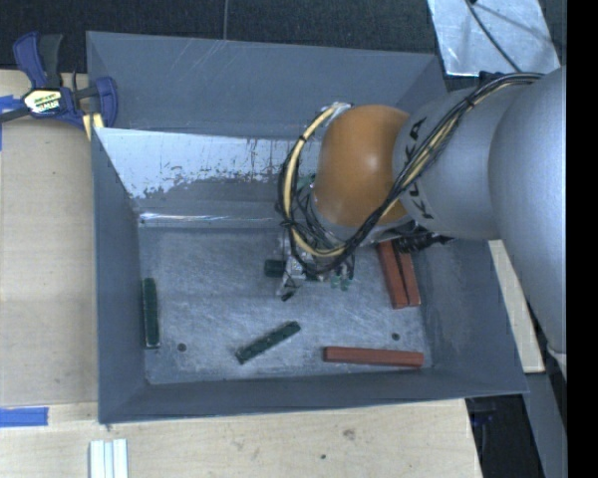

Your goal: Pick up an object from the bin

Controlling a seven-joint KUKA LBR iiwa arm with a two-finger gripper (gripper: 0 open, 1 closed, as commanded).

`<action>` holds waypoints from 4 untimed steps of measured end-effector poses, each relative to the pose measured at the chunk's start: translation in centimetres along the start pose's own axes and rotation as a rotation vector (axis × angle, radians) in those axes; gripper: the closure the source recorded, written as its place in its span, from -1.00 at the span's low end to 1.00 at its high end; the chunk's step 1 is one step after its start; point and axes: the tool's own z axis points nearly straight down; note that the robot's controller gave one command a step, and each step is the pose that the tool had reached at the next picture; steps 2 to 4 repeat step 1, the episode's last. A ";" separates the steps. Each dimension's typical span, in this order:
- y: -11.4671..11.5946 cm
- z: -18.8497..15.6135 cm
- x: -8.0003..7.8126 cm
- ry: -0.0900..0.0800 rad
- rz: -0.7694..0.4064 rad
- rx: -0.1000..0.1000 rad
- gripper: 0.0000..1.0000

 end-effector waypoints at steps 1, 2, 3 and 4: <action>0.0 -10.5 -0.4 -0.007 0.002 -0.001 1.00; 0.0 -10.5 -0.4 -0.007 0.002 -0.001 1.00; 0.0 -10.5 -0.4 -0.007 0.002 -0.001 1.00; 0.0 -10.5 -0.4 -0.007 0.002 -0.001 1.00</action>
Offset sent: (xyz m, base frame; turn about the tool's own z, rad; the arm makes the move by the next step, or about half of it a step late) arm 0.0001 0.0001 0.0991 0.0000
